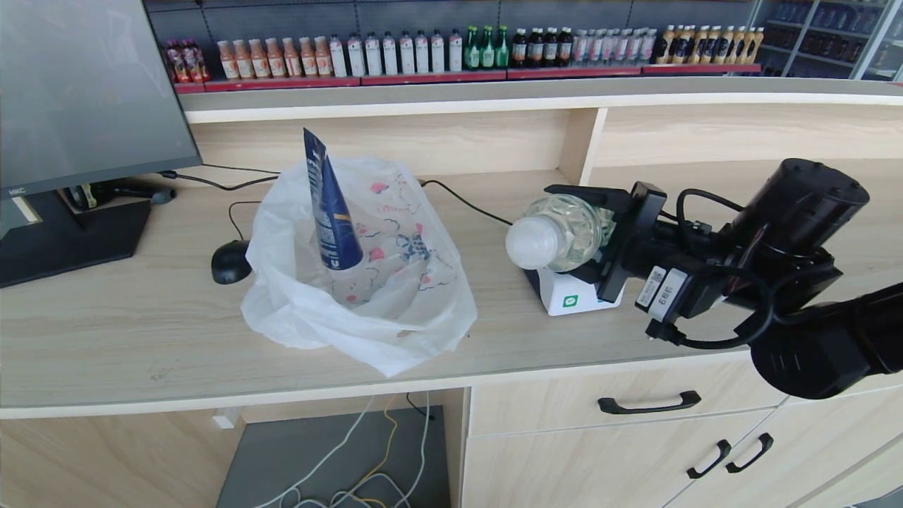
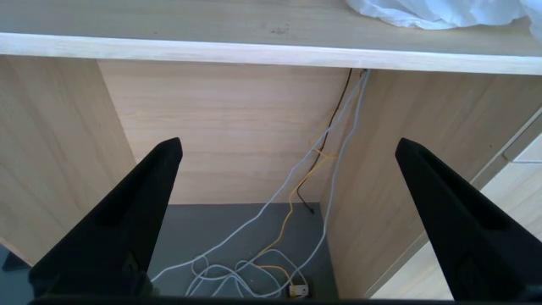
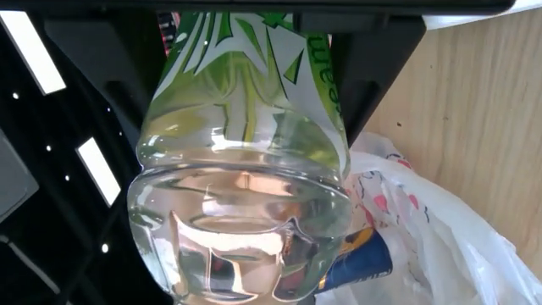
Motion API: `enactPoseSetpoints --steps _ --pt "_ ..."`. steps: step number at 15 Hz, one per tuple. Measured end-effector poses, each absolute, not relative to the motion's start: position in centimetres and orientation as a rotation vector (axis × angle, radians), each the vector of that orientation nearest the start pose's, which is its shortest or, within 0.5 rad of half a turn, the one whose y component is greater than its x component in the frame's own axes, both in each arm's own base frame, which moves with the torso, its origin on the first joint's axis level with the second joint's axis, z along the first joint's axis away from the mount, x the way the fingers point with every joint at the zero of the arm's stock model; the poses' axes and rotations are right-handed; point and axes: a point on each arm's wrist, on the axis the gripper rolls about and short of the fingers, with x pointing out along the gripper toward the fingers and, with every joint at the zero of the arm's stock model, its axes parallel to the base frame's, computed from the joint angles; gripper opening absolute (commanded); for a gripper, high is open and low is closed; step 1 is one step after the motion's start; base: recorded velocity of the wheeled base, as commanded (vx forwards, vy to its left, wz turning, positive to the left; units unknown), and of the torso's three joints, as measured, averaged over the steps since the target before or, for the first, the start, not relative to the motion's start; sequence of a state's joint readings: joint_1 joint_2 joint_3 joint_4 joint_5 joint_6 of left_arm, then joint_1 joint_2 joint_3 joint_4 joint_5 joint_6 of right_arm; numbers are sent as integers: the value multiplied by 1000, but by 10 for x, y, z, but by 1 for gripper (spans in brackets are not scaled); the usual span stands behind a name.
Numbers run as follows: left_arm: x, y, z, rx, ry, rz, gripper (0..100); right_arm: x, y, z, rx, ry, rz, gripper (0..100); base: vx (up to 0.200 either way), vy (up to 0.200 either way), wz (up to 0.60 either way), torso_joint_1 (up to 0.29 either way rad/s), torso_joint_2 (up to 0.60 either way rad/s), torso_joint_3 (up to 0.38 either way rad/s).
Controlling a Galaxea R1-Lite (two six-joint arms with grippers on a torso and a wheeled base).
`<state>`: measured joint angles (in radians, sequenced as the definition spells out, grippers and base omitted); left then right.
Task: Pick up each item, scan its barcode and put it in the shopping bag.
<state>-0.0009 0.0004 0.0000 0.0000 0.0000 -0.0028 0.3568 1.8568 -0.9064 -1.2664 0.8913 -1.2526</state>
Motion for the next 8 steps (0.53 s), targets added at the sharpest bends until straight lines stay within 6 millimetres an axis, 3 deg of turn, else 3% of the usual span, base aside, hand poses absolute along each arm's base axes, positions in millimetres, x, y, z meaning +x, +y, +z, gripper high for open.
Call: enactPoseSetpoints --steps 8 --pt "-23 0 75 -3 0 -1 100 313 136 213 -1151 -1051 883 0 0 0 0 0 0 0"
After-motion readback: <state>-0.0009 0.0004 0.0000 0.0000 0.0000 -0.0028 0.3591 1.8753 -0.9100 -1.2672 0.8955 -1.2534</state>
